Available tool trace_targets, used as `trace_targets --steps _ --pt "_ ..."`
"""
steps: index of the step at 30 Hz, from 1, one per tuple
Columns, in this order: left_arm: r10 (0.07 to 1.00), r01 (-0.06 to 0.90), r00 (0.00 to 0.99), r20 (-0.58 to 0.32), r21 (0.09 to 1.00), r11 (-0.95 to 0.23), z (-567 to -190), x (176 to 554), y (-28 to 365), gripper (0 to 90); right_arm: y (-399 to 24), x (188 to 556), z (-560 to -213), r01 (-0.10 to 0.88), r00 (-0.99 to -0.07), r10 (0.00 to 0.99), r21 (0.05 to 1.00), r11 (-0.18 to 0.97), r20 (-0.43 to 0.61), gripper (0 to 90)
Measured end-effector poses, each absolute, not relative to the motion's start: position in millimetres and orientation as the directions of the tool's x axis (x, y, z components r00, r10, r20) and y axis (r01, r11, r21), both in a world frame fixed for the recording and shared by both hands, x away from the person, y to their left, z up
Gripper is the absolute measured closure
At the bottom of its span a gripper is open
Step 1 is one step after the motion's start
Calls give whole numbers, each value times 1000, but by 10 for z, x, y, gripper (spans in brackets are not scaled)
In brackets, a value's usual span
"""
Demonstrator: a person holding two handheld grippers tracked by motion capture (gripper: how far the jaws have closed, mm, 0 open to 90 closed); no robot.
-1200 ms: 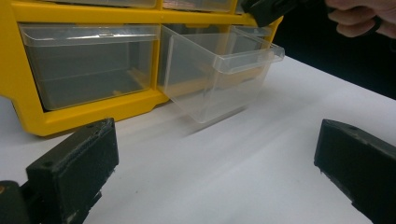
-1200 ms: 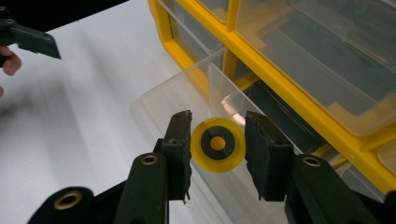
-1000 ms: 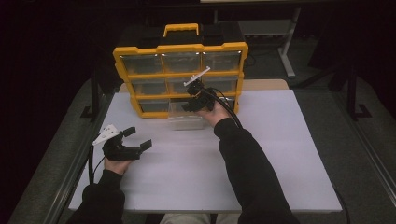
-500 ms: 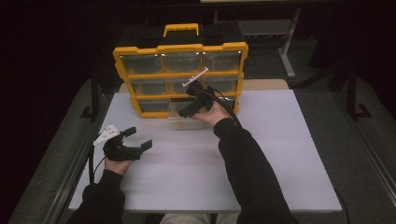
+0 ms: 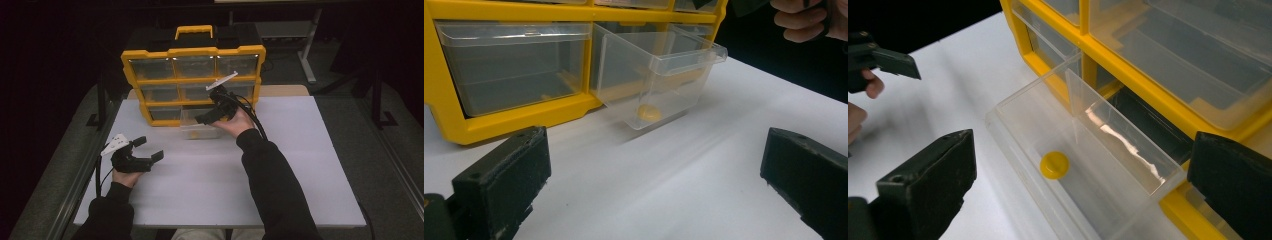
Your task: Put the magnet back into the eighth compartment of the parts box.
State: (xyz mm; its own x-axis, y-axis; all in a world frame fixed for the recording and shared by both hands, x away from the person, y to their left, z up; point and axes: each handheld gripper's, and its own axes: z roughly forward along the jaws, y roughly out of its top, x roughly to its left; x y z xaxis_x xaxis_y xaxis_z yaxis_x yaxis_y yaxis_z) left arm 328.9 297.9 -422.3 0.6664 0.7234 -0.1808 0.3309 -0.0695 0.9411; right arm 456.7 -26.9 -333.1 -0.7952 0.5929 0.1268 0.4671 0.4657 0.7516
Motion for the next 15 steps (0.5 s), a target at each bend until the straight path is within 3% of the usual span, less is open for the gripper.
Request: trace_targets --steps 15 --pt "725 333 665 -179 940 -73 -4226 3293 2980 0 -468 4450 -3327 449 -798 588 782 431 134 0"
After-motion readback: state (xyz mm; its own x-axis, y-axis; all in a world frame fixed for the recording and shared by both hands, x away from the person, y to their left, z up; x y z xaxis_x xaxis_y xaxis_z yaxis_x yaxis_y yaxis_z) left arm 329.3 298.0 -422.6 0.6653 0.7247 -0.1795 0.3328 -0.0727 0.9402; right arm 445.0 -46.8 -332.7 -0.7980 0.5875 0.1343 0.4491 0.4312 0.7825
